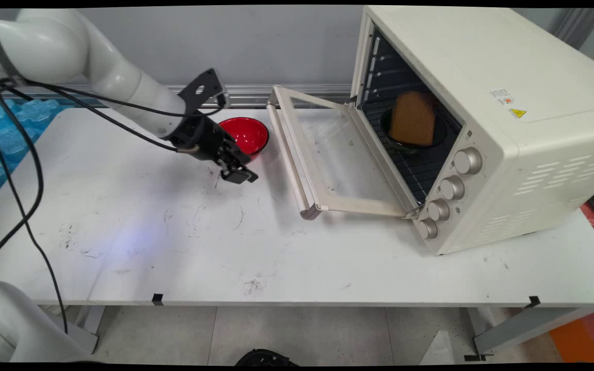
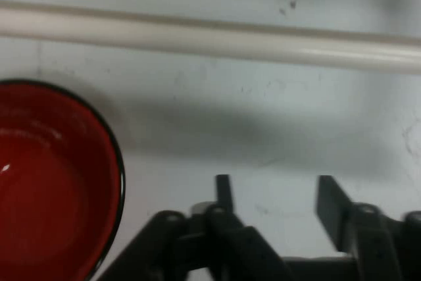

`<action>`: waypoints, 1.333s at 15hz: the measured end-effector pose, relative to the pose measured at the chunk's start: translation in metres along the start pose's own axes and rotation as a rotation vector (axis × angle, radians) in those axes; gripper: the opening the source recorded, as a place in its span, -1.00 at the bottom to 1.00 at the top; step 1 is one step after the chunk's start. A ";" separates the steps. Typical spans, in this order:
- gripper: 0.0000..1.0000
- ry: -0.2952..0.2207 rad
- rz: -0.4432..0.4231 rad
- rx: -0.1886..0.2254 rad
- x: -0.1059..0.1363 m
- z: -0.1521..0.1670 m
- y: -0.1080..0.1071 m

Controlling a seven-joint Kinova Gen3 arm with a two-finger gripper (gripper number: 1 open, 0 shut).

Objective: Close the oven

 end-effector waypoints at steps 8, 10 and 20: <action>-1.00 0.038 0.005 0.011 0.003 0.039 0.002; -1.00 0.051 0.006 0.009 0.004 0.049 0.002; -1.00 0.112 0.003 0.010 0.015 0.083 -0.003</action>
